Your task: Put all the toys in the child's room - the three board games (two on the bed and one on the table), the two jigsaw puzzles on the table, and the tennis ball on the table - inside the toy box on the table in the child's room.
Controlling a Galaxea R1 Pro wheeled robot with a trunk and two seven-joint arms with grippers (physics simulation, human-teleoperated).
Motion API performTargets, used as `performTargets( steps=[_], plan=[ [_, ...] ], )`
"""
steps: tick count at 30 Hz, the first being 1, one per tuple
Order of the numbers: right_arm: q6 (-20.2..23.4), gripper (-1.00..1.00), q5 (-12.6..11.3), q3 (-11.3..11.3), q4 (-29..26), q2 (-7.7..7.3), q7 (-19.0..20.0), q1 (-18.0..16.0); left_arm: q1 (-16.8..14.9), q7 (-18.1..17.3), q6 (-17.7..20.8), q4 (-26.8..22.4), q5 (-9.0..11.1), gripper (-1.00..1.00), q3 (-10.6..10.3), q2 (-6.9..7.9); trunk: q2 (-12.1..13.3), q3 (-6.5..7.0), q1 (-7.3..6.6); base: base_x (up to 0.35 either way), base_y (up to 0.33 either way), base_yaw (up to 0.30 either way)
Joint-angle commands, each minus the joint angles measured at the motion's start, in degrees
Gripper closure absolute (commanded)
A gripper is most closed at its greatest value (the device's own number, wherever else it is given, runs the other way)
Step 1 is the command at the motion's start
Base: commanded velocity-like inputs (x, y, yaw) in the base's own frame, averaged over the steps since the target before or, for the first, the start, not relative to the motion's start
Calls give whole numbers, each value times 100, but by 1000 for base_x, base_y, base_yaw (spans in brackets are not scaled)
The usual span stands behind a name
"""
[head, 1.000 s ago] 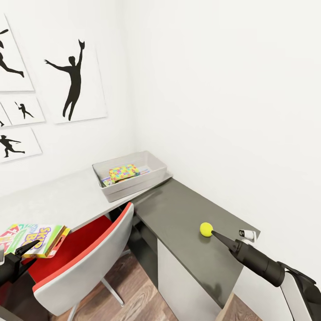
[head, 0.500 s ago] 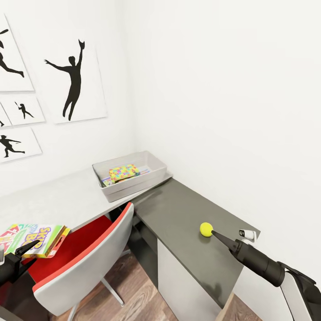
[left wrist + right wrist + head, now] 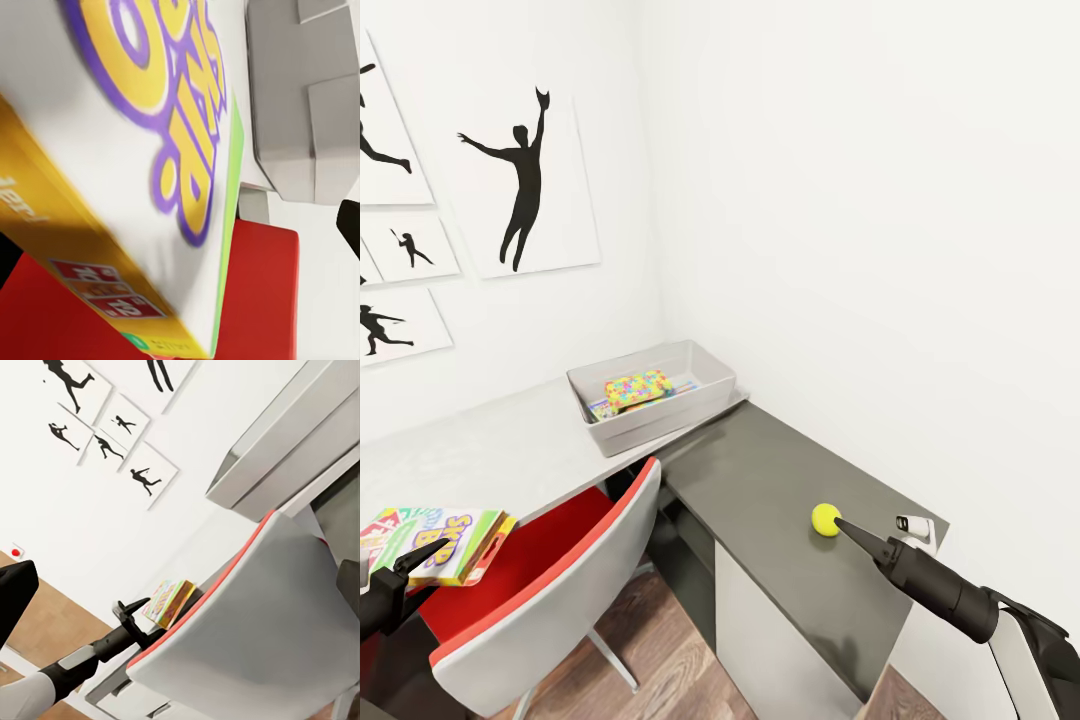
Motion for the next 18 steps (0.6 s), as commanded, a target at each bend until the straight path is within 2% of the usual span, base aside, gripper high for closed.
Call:
performTargets(
  steps=[1, 13, 14, 18],
  plan=[
    [35, -100, -23, -2, 1, -1, 4, -3, -6, -17, 25, 2, -5, -100, 14, -1, -3, -6, 0, 18, 5, 0],
    [35, -100, -44, 6, 19, 6, 11, -3, -7, -19, 22, 2, -1, -100, 14, -1, -3, -6, 0, 4, 1, 0],
    [35, -100, -43, 7, 19, 5, 11, -3, -7, -19, 22, 2, -3, 100, 14, -1, -3, -6, 0, 0, 0, 0],
    [33, -100, -42, 7, 21, 7, 13, -3, -5, -22, 22, 2, -4, 100, 14, -1, -3, -6, 0, 0, 0, 0]
  ],
)
